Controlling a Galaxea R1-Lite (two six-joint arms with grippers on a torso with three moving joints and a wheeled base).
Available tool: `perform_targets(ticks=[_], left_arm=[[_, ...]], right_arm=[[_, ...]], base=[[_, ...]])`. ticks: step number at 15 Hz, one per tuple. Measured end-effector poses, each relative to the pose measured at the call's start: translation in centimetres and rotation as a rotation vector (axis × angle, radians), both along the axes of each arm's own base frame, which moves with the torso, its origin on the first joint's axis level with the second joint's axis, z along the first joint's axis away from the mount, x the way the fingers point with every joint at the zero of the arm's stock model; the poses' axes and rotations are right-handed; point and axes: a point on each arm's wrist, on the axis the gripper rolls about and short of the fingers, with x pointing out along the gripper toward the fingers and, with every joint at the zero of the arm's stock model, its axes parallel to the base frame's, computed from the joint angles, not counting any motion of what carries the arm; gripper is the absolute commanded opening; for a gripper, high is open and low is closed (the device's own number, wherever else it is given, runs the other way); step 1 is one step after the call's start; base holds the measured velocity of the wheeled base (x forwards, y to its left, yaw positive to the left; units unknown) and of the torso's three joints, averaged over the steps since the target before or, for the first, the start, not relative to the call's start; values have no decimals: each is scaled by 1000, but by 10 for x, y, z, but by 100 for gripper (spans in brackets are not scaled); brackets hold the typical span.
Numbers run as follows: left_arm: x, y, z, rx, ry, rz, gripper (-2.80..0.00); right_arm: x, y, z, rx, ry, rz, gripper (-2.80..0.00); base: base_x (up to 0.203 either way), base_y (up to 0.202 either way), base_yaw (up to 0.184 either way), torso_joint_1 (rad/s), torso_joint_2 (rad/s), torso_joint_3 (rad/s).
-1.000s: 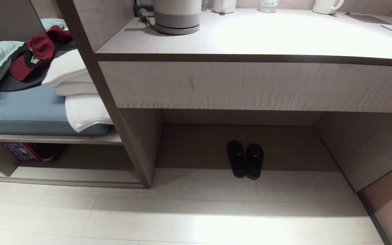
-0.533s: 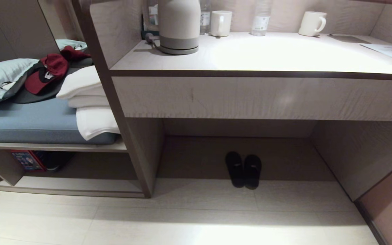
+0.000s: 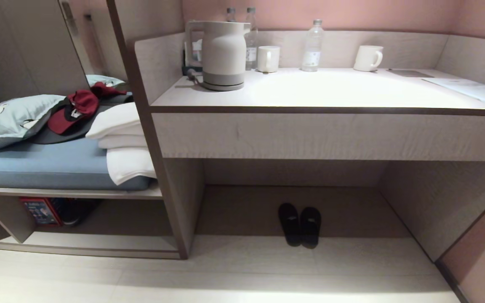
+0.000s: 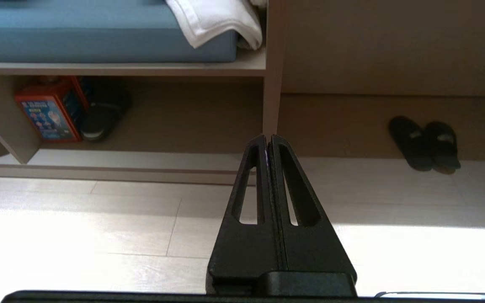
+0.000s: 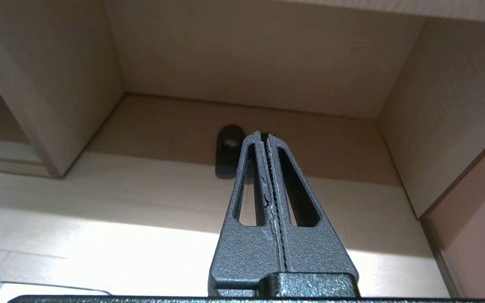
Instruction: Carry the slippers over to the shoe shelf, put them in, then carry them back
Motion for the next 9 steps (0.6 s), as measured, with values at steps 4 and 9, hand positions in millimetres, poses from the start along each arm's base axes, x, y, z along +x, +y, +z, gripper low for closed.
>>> perform_targets(ticks=[4,9], left_arm=[[0,0,0,0,0,0,-280],[0,0,0,3,0,0,-280]], right_arm=[[0,0,0,0,0,0,-280],[0,0,0,0,0,0,-280]], base=[[0,0,0,4,3,203],[0,0,0,3,2,65]])
